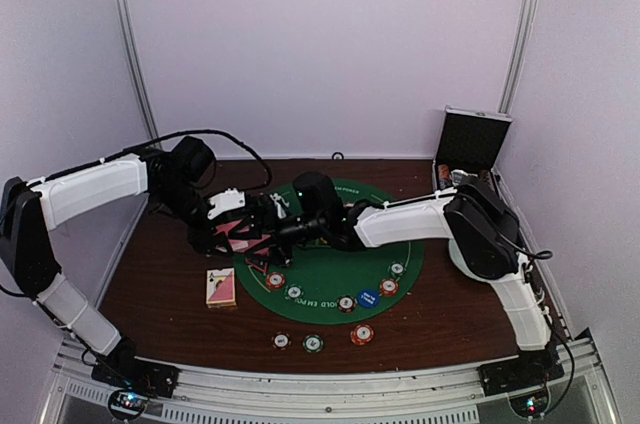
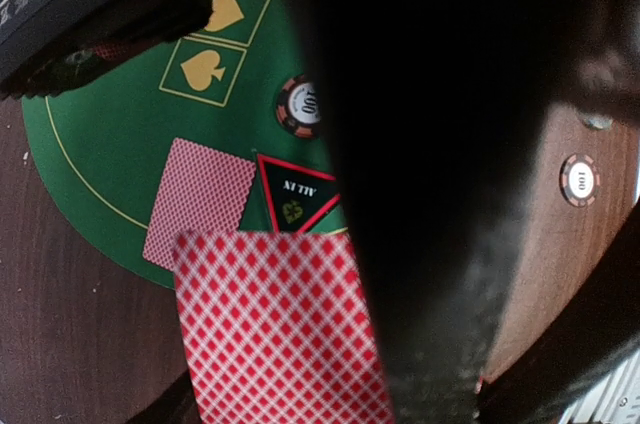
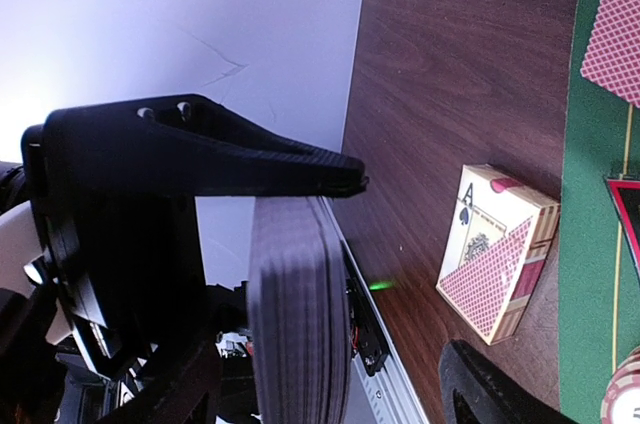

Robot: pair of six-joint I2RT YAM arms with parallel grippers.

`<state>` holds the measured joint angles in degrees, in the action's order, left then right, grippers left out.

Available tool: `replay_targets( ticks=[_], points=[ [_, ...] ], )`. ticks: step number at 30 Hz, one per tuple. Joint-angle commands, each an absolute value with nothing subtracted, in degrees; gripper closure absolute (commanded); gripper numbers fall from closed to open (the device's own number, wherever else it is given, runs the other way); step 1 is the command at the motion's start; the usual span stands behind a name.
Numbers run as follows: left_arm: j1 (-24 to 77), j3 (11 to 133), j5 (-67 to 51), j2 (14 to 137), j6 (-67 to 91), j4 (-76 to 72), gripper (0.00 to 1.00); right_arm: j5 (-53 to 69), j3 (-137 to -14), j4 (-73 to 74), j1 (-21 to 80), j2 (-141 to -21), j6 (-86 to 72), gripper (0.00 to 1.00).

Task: Distribute texas hold em gaming equipment

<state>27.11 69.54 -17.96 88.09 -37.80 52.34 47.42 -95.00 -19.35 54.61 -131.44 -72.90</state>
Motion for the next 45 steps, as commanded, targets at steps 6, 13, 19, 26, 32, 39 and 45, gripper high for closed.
replay_targets(
  ticks=[6,13,19,26,32,39,45],
  points=[
    [28.1,71.5,-19.6,88.2,-37.3,52.8,0.85,47.5,-101.6,-17.7,55.3,-135.3,-73.3,0.21],
    [28.2,71.2,-19.1,87.9,-37.6,52.9,0.85,45.7,-102.3,-15.4,54.7,-137.1,-73.8,0.24],
    [28.2,71.4,-18.3,87.2,-38.0,52.9,0.86,45.0,-96.8,-16.0,53.2,-134.8,-73.6,0.3],
    [28.2,71.7,-17.9,87.0,-38.2,52.9,0.86,45.4,-93.0,-15.2,52.2,-132.2,-72.0,0.38],
    [28.2,71.1,-17.4,86.8,-38.5,52.9,0.86,46.2,-93.0,-13.5,52.1,-130.3,-70.6,0.41],
    [28.2,70.3,-17.0,86.6,-38.7,52.9,0.86,46.5,-91.4,-12.4,51.1,-126.8,-69.1,0.42],
    [28.2,69.9,-16.9,86.6,-38.8,52.6,0.86,47.1,-91.4,-13.0,51.0,-125.7,-69.7,0.43]
  ],
)
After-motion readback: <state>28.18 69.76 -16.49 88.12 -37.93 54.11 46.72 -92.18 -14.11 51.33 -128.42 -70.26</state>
